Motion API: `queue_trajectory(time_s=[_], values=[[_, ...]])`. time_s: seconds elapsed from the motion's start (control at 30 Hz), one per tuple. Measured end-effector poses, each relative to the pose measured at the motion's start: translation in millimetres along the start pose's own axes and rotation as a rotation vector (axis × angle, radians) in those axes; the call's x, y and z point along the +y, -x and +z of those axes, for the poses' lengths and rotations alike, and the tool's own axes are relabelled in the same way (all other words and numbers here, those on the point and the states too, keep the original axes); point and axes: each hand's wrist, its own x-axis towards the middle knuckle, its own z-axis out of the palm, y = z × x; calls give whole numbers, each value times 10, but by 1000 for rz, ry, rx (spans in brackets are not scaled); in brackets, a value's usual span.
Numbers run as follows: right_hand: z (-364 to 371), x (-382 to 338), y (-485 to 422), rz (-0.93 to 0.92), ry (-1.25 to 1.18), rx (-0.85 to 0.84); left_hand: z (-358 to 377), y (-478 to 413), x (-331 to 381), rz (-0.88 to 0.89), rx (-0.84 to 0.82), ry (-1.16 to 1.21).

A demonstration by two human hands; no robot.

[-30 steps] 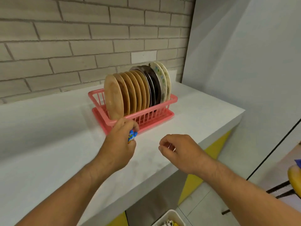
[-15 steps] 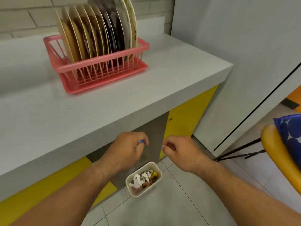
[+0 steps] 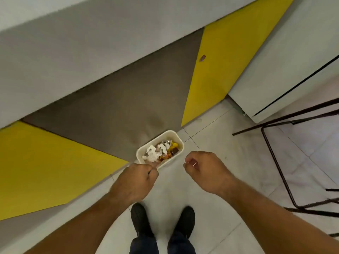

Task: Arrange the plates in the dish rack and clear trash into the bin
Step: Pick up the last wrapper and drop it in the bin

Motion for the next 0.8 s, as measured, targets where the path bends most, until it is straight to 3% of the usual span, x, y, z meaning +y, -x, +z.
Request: queue_trajectory(time_s=[0.13, 0.2, 0.27, 0.33, 0.47, 0.57, 0.67, 0.8], values=[[528, 387, -291, 51, -23, -63, 606, -312, -434, -116, 22, -47], [766, 571, -411, 91, -70, -84, 863, -512, -597, -142, 6, 57], [983, 736, -514, 119, -134, -95, 1091, -724, -734, -207, -112, 156], [1172, 877, -603, 131, -200, -86, 1266, -920, -866, -240, -241, 91], [1441, 1061, -748, 143, -280, -72, 1527, -1246, -1028, -205, -292, 136], [1540, 1145, -862, 139, -330, -82, 1704, -1483, -1134, -251, -247, 290], [1635, 1206, -978, 154, -374, -22, 1936, -1726, -1323, -252, -109, 231], [1785, 1224, -1099, 157, -341, 0, 2266, -1874, -1541, -174, -94, 141]])
